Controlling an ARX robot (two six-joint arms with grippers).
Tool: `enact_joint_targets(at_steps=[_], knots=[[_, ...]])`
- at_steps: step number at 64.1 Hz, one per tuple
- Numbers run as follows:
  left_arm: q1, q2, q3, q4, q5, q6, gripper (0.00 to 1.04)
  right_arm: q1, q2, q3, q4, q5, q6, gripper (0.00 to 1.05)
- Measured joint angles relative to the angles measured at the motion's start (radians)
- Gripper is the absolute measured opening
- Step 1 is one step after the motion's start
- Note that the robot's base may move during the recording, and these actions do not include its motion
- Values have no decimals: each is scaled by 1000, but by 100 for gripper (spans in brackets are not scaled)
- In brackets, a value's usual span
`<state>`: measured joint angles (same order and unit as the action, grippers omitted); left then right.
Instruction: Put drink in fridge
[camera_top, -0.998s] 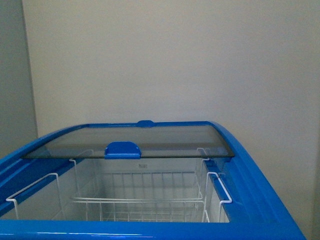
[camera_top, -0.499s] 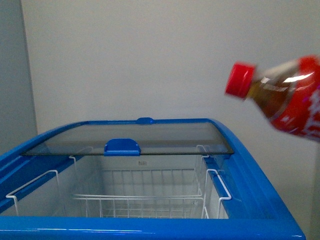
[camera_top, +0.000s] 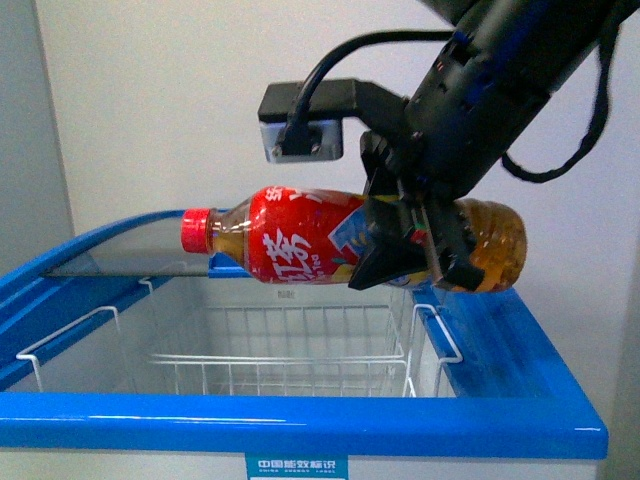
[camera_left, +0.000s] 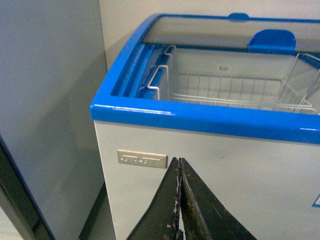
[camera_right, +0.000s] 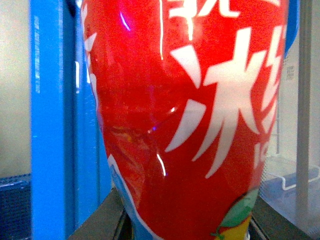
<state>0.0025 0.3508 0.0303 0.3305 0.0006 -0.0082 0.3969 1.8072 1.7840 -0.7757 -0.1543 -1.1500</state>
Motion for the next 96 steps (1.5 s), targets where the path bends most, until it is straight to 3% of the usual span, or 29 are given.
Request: enact_joint_targets(at_steps=[38,45,76,96], knots=[[0,-170,-16,-150,-1,0,3,4,266,47,239,62,121,37],[-1,-323,-16,-320,0,1,3,-1,319,76,291,89,142,37],[-1,-344,-16,-329,-1,1,3,2,509,192,539,306,212,37],[-1,-344,-16,-329,-1,1,3,57,552,138,652,299,217,37]])
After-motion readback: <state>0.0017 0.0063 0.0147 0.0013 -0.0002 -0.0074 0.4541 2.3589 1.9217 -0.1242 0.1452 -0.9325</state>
